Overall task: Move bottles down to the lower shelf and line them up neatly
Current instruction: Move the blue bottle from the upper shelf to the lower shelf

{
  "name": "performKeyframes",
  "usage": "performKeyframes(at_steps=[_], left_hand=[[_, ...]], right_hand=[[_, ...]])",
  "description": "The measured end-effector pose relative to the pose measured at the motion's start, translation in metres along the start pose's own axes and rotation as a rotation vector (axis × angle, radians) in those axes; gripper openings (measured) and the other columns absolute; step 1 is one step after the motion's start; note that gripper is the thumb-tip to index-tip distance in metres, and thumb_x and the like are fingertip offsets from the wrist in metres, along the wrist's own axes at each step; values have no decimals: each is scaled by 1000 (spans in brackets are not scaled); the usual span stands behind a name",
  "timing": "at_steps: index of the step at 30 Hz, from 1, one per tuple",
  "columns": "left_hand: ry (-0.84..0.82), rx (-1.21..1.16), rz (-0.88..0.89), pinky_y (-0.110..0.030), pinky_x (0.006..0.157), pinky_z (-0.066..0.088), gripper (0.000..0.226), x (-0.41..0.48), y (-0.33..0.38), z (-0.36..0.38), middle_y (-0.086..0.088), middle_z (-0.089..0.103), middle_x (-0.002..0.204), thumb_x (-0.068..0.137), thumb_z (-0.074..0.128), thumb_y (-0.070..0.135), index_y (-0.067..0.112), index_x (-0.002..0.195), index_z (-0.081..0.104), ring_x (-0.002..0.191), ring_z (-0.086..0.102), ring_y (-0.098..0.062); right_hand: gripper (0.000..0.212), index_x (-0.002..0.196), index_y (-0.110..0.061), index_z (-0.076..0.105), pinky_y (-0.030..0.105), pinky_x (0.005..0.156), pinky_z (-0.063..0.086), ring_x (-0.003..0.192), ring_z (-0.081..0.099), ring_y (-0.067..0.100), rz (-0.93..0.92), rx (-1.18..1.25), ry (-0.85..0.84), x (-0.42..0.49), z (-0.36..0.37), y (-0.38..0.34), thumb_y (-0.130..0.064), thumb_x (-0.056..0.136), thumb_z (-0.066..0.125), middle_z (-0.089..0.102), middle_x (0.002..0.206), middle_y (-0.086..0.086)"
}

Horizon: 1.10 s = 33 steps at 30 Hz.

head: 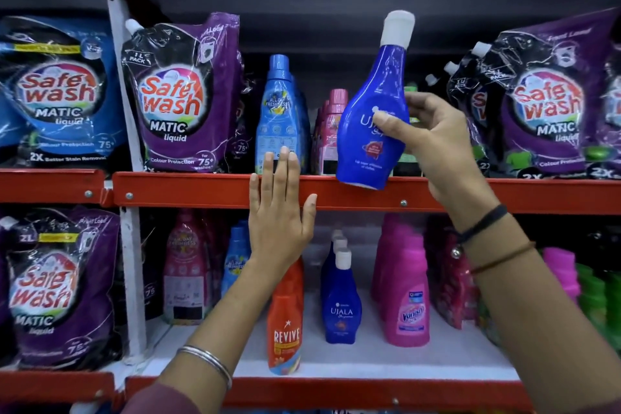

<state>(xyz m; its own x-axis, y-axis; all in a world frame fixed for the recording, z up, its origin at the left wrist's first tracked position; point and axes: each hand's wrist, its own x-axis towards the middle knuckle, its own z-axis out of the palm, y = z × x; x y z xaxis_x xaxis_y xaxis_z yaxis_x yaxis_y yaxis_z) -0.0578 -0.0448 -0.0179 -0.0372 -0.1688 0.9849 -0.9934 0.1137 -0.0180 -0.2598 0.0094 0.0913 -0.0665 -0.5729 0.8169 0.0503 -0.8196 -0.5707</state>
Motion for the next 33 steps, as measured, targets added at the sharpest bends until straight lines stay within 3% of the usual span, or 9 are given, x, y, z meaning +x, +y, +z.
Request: performKeyframes(at_steps=[4,8,12,15,19,22,25,28,33], left_hand=[[5,1,6,-38,121,-4,63,0,0,1,-9,19,159,99,30,41,8,151,18,148,8,-25],[17,-6,15,-39,120,-4,62,-1,-2,2,-9,20,159,99,29,41,8,151,18,148,8,-25],[25,-21,20,-40,120,-3,62,-1,-1,2,-10,20,159,100,30,40,7,151,18,148,7,-26],[32,-13,20,-41,120,-2,62,-1,-2,2,-11,21,159,100,30,40,6,150,18,147,9,-27],[42,-14,25,-42,120,-1,61,0,-3,2,-12,23,158,101,25,42,5,150,20,147,12,-29],[52,-17,33,-43,120,0,61,-1,-2,4,-12,25,157,101,24,42,6,149,23,147,14,-29],[71,-25,31,-41,120,0,58,0,-3,6,-11,27,157,101,26,39,7,148,27,146,15,-29],[83,-31,31,-40,120,-1,57,0,-4,7,-11,28,156,101,26,38,7,148,28,146,15,-28],[94,-26,38,-40,120,-1,56,1,-4,8,-11,29,156,100,28,37,7,147,29,146,16,-29]], right_hand=[[45,114,-9,59,23,68,56,85,66,12,73,46,-55,-33,-10,9,-14,73,77,68,104,3],[49,110,-13,59,26,80,56,88,66,10,141,48,-115,-72,-19,37,-17,65,78,69,103,2],[43,107,-19,60,16,74,53,81,66,-3,222,11,-120,-112,-25,73,-7,69,76,69,100,-4],[44,112,-15,60,17,73,53,82,66,-3,288,-59,-112,-134,-27,106,-3,72,75,70,103,-1],[44,105,-22,58,15,72,53,81,64,-7,371,-112,-128,-155,-25,144,-5,70,78,68,101,-7],[44,103,-24,58,16,74,53,83,65,-4,407,-132,-128,-167,-22,171,-6,69,79,68,102,-5],[47,106,-23,58,24,80,55,95,66,12,436,-170,-141,-177,-20,196,-11,67,82,69,106,0],[50,108,-26,59,29,84,55,104,65,18,461,-179,-157,-185,-15,215,-18,65,84,68,113,3],[51,114,-20,57,15,76,52,104,63,17,502,-194,-186,-190,-8,230,-16,69,81,66,113,1]])
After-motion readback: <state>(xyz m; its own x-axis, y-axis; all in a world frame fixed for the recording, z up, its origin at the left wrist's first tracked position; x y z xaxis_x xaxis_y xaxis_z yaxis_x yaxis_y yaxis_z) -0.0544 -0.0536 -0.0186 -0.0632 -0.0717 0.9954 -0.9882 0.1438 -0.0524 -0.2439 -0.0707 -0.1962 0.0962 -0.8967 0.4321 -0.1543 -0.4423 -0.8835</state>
